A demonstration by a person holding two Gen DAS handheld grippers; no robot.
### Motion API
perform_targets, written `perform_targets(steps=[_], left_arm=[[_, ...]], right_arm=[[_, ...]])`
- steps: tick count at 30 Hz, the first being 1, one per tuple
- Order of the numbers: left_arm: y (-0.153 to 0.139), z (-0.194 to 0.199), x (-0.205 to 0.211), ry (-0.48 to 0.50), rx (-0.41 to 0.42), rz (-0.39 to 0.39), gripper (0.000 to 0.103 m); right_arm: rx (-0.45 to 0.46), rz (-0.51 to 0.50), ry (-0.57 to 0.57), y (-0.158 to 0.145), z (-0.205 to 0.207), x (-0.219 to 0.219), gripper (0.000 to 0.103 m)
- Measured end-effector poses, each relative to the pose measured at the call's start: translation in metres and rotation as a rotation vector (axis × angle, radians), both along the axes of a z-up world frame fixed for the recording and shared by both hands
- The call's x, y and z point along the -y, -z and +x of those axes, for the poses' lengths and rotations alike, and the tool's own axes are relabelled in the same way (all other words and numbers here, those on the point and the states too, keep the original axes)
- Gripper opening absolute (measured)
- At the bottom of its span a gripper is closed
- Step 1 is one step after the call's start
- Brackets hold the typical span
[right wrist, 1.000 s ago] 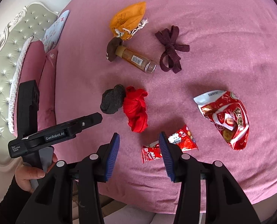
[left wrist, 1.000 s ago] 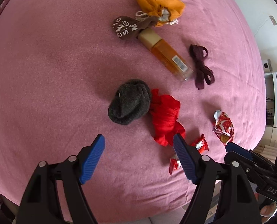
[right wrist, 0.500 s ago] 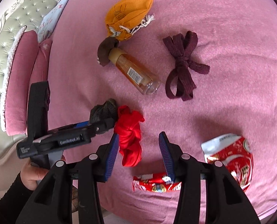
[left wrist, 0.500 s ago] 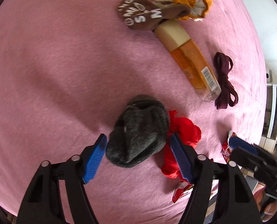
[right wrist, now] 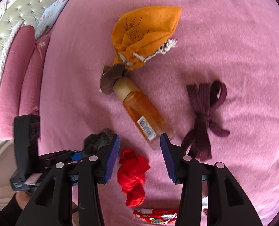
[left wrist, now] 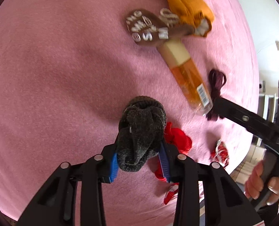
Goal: Collect trash
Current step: 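Grasp the dark grey sock with the left tool while the right tool grasps the perfume bottle, then carry the sock and perfume bottle to the yellow bucket and release both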
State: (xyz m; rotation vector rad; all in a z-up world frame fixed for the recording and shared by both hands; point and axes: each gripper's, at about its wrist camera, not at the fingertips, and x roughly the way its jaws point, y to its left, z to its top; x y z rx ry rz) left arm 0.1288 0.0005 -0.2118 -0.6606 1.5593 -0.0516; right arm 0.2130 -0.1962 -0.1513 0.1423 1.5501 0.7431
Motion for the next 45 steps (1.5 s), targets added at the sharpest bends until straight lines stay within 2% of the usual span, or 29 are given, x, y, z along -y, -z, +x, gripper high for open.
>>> perform_targets(steps=[5,11,14,15,19,28,38,45], left_arm=[[-0.004,0.005,-0.027,-0.097,0.018,-0.05,0.036],[-0.006,0.004,-0.052,-0.165,0.02,-0.081,0.036],[-0.008,0.002,-0.055,-0.163,0.02,-0.088,0.036],[-0.009,0.001,-0.053,-0.161,0.022,-0.089,0.036],[-0.011,-0.003,-0.043,-0.156,0.03,-0.097,0.036],[-0.04,-0.015,-0.025,-0.1,0.064,-0.094,0.036],[-0.078,-0.046,0.023,0.053,0.11,-0.086,0.036],[-0.095,-0.072,0.081,0.198,0.107,-0.081,0.036]], right_arm=[[0.03,-0.059,-0.047,0.016,0.007,-0.023,0.045],[0.061,-0.129,-0.108,0.03,0.003,-0.051,0.047],[0.1,-0.19,-0.15,0.037,-0.002,-0.063,0.046],[0.121,-0.204,-0.153,0.036,-0.004,-0.066,0.042],[0.111,-0.165,-0.128,0.029,-0.009,-0.063,0.039],[-0.026,0.003,0.059,0.0,-0.031,-0.001,0.031],[-0.059,0.085,0.274,-0.035,-0.085,0.082,0.031],[-0.057,0.099,0.418,-0.05,-0.131,0.14,0.031]])
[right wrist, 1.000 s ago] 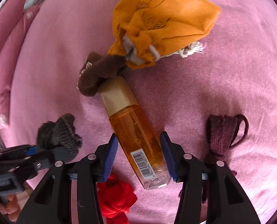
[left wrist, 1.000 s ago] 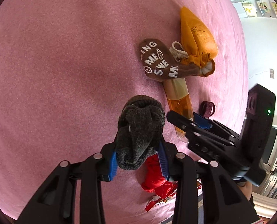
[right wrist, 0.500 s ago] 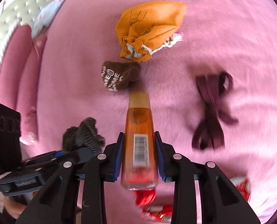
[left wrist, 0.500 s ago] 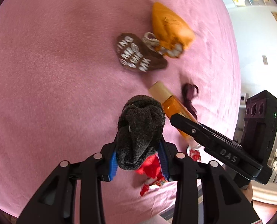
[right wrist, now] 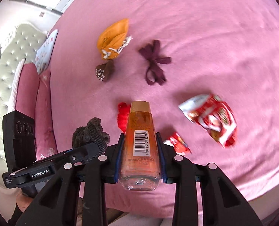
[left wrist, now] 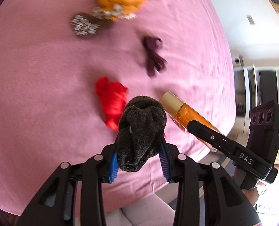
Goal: Collect trash
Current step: 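Carry the sock and perfume bottle to the yellow bucket and release both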
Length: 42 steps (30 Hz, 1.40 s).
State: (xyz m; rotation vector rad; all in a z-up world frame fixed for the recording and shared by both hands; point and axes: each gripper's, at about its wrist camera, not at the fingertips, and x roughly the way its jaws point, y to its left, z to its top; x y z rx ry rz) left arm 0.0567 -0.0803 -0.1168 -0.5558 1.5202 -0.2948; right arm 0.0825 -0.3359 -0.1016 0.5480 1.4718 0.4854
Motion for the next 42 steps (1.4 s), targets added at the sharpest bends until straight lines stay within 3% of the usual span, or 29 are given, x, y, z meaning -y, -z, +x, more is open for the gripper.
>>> perform_targets(steps=[10,21,27,34,42], left_arm=[[-0.005,-0.031,0.124,0.246,-0.025,0.007,0.036],[0.01,-0.077,0.313,0.525,-0.058,0.002,0.036],[0.028,-0.116,0.412,0.675,-0.088,0.001,0.036],[0.055,-0.155,0.499,0.82,-0.114,0.022,0.036],[0.103,-0.178,0.543,0.904,-0.148,0.077,0.036]], right_arm=[[-0.036,0.035,0.252,0.003,-0.085,0.131,0.031],[-0.097,0.007,0.556,0.03,-0.198,0.306,0.031],[-0.148,-0.015,0.7,0.054,-0.262,0.378,0.031],[-0.209,-0.019,0.819,0.089,-0.316,0.431,0.031],[-0.255,0.005,0.858,0.137,-0.336,0.456,0.031]])
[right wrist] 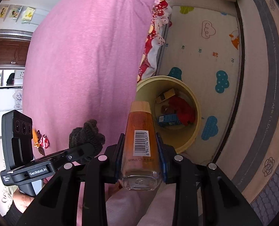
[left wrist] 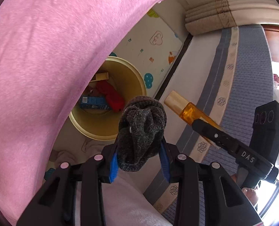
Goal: Collect trash
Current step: 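Carry the sock and perfume bottle to the yellow bucket and release both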
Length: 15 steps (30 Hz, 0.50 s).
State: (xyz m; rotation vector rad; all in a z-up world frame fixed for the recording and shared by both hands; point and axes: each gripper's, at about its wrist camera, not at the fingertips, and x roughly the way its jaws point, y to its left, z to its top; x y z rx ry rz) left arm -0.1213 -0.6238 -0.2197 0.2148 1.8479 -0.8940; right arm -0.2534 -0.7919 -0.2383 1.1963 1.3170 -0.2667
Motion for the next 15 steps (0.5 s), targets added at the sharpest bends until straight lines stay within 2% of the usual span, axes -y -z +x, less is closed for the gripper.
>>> perform_targets(steps=[6,9,10,11,12,15], left_arm=[[0.025,-0.003,0.013,0.038,0.002,0.027,0.037],[0.028,-0.001,0.016,0.054,0.0,0.035,0.041],[0.029,0.001,0.016,0.059,-0.002,0.043,0.05],[0.031,0.002,0.016,0.061,0.007,0.061,0.073],[0.033,0.004,0.014,0.062,0.015,0.081,0.082],[0.04,0.009,0.011,0.064,0.005,0.109,0.084]], right_arm=[[0.002,0.031,-0.002,0.022,0.007,0.008,0.031],[-0.001,0.088,-0.01,0.033,0.012,0.008,0.034],[-0.006,0.098,0.002,0.036,0.012,0.009,0.037],[-0.004,0.104,0.021,0.037,0.011,0.011,0.048],[-0.005,0.104,0.034,0.037,0.01,0.013,0.05],[-0.013,0.096,0.045,0.037,0.01,0.017,0.05]])
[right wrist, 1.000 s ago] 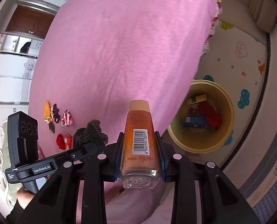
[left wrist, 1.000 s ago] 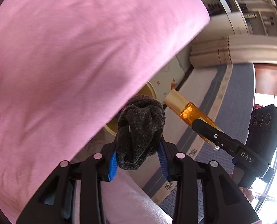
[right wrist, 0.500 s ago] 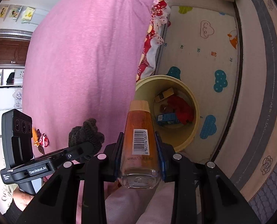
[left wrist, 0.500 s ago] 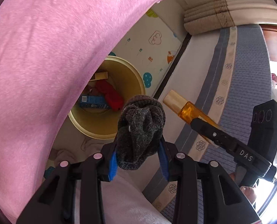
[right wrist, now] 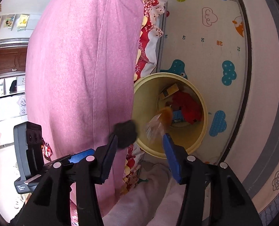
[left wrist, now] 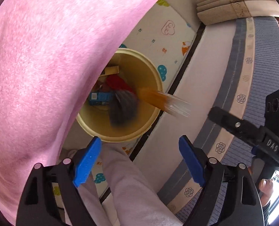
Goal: Collect trash
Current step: 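Carry the sock and perfume bottle to the yellow bucket and release both, then move both open tools back over the bed items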
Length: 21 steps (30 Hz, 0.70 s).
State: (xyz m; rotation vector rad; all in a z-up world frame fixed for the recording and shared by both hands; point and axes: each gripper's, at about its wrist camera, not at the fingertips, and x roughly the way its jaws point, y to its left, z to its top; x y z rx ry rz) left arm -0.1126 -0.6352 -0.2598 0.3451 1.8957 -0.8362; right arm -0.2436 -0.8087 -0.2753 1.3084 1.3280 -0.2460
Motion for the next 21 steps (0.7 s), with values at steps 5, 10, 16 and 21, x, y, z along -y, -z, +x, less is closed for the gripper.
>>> perform_targets(steps=[5,10,16,21], left_arm=[[0.002,0.007,-0.008,0.005,-0.004,0.014,0.084],[-0.004,0.011,-0.013,-0.001,-0.012,0.006,0.084],[-0.025,0.018,-0.027,-0.024,-0.003,-0.032,0.084],[-0.049,0.033,-0.059,-0.091,0.014,-0.054,0.084]], right_arm=[[-0.016,0.005,-0.01,0.004,0.002,0.0,0.05],[-0.024,0.003,-0.026,0.0,0.012,-0.006,0.05],[0.013,-0.018,-0.063,-0.025,0.033,-0.02,0.05],[0.056,-0.052,-0.131,-0.059,0.061,-0.04,0.05]])
